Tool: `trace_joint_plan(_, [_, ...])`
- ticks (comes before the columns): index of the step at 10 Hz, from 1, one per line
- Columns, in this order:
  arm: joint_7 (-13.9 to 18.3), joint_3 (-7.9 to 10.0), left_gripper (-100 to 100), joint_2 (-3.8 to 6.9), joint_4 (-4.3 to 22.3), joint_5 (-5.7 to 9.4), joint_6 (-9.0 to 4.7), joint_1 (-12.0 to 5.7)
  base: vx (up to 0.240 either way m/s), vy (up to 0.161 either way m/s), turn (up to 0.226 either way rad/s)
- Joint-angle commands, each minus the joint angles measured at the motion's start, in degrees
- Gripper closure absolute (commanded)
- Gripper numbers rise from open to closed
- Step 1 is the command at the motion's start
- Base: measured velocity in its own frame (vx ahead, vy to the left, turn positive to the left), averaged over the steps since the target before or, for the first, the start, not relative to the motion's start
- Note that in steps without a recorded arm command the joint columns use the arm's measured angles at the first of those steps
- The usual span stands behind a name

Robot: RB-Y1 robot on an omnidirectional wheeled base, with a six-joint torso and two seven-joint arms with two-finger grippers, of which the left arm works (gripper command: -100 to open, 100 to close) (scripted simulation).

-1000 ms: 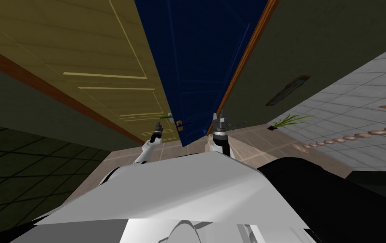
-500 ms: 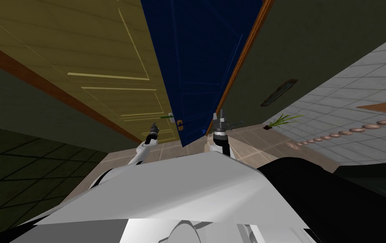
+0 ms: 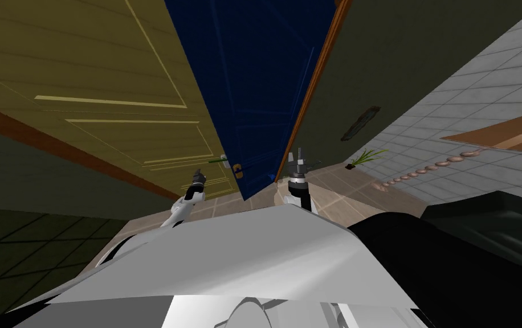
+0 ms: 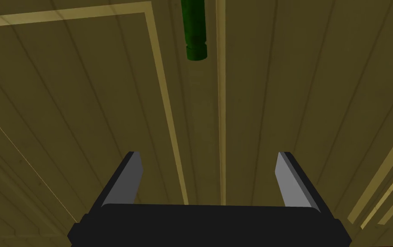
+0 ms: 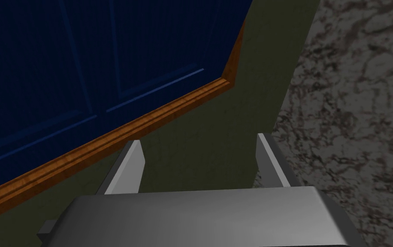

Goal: Pull the door open

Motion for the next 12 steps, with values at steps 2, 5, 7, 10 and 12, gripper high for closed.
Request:
trace_joint_plan(2, [0.55, 0.83, -100, 1.14, 0.46, 0.49, -0.32, 0.27, 0.159, -0.003, -0.156])
trace_joint_plan(5, [1.3, 0.9, -100, 1.13, 0.69, 0.93, -0.81, -0.43, 0.205, 0.013, -0.179])
trace_joint_plan(7, [1.47, 0.45, -100, 0.09, 0.45, 0.99, -0.95, -1.43, 0.218, -0.055, -0.172])
trace_joint_plan(10, [1.43, 0.59, 100, 0.55, 0.7, 0.98, -0.88, -1.25, 0.009, -0.009, 0.001])
trace_joint_plan(12, [1.43, 0.59, 100, 0.55, 0.7, 0.98, -0.88, -1.25, -0.017, 0.012, -0.018])
